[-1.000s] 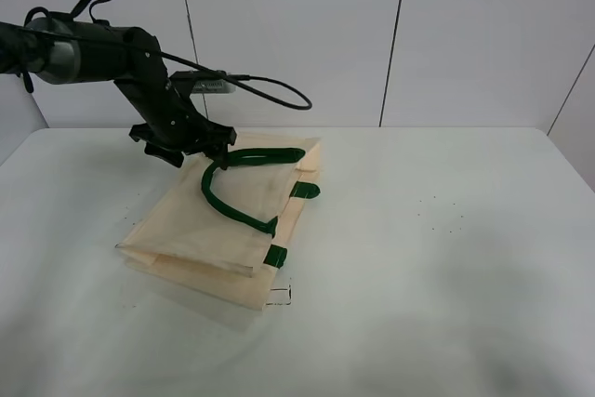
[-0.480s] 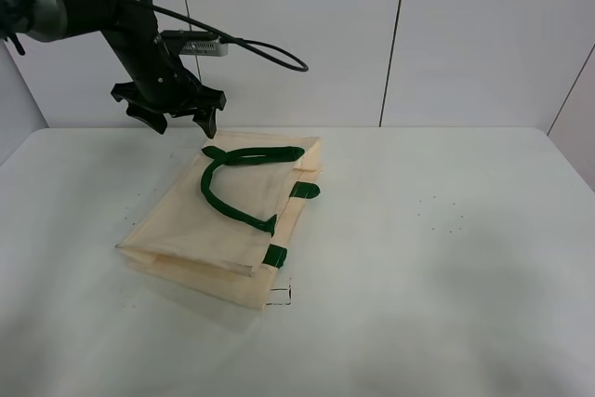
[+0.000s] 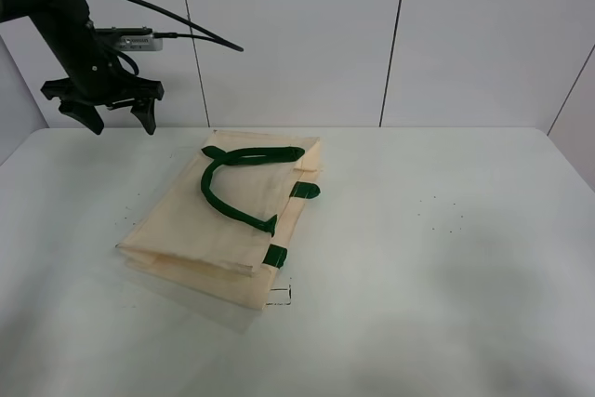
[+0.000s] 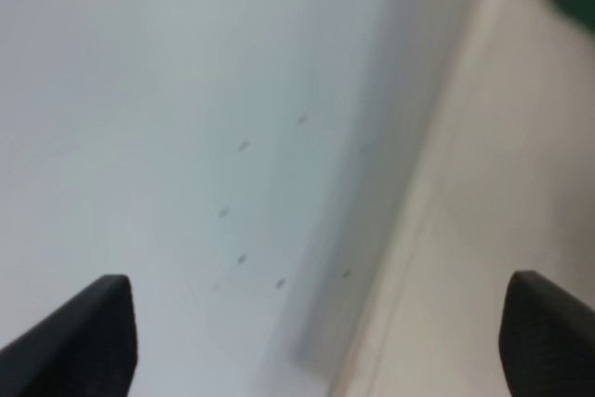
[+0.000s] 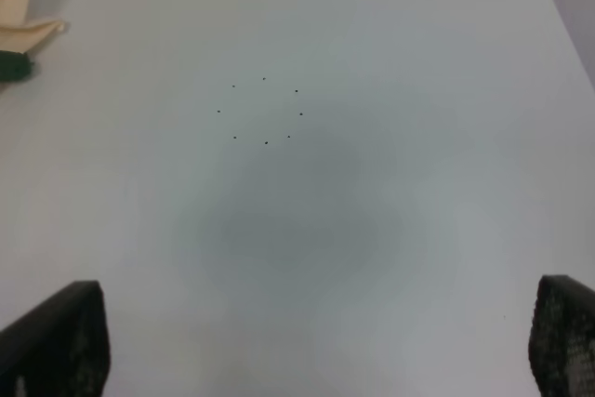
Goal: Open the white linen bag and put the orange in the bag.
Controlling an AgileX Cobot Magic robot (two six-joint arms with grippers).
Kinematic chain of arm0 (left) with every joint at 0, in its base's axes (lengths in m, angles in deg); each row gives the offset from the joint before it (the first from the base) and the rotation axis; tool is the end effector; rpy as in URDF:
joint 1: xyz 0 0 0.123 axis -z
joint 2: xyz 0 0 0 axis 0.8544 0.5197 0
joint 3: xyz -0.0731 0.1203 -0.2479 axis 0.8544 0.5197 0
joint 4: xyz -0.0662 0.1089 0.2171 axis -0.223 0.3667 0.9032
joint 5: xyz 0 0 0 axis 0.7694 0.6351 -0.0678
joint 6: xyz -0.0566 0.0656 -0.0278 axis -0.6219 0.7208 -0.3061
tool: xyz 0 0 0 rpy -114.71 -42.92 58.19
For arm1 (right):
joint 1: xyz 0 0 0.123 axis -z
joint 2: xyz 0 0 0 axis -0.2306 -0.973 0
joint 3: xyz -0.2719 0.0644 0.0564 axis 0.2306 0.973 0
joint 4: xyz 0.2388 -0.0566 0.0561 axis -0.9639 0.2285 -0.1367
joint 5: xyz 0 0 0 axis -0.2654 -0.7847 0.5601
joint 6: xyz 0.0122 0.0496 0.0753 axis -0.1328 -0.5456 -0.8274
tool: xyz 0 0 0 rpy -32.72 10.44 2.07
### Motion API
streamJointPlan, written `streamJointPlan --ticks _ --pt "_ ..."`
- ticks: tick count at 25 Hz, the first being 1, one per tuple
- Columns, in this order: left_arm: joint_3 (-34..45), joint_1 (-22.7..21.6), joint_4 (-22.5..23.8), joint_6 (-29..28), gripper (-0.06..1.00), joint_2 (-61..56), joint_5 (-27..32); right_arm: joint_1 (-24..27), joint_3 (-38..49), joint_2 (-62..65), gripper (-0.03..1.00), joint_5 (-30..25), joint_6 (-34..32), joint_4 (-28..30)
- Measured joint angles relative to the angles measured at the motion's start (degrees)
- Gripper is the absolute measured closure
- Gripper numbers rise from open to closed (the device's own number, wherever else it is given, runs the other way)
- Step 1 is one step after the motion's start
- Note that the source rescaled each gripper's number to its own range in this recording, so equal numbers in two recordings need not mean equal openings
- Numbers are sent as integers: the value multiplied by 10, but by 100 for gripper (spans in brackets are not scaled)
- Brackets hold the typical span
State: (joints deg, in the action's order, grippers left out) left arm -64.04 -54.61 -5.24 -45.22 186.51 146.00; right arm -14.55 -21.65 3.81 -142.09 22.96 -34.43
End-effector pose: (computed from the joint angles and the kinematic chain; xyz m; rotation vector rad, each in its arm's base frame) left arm 0.4494 -0.0265 0.2588 0.0060 2.7937 0.0528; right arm -0.0030 -0.0001 0.2776 -0.0213 2.0151 0.0136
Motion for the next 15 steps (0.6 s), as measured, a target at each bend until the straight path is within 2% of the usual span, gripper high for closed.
streamJointPlan --ticks 4,9,15 --pt "0 -17 -26 6 -4 0 45 0 0 0 -3 0 0 0" --pt "5 -17 -32 9 -4 -9 47 0 0 0 -3 0 0 0" --pt "92 -17 -29 7 -4 -99 47 0 0 0 -3 0 0 0"
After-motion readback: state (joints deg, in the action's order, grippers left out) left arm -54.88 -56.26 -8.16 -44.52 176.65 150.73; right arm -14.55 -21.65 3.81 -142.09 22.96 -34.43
